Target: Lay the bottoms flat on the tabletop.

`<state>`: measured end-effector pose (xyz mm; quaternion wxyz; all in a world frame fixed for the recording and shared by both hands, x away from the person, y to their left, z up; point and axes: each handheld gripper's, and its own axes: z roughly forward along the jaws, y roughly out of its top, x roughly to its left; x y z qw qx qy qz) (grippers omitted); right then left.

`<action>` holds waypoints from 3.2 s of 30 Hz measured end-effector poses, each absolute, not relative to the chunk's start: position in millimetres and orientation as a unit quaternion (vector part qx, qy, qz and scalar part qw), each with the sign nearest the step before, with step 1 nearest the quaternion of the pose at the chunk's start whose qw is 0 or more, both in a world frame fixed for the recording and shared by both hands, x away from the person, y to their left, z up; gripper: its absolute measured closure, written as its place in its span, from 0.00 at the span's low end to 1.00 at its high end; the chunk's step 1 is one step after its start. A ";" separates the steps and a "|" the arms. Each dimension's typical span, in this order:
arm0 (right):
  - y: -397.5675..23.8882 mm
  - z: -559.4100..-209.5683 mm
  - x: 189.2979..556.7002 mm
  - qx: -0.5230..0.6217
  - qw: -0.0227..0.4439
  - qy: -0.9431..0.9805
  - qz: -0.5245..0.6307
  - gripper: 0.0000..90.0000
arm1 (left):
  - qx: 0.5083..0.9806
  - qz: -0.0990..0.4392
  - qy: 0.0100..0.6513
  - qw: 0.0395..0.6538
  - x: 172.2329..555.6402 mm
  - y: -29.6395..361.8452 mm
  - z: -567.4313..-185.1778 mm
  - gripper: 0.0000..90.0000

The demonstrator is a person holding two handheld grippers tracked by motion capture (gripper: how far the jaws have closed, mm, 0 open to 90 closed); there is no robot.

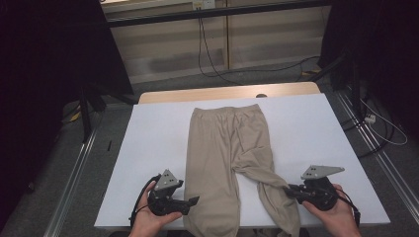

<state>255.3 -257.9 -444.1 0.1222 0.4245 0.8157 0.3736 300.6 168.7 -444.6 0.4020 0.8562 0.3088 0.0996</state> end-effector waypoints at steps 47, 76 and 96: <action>-213.0 -452.2 233.5 0.360 0.073 0.858 0.359 1.00 | 0.884 0.016 0.175 0.434 296.4 -1.4 -434.8 0.45; -219.0 -455.4 247.0 0.408 0.084 0.829 0.374 0.77 | 0.876 0.022 0.201 0.438 313.7 49.7 -415.0 0.99; -194.8 -454.4 245.1 0.348 0.106 0.863 0.350 1.00 | 0.888 0.034 0.234 0.394 321.6 72.6 -441.0 0.99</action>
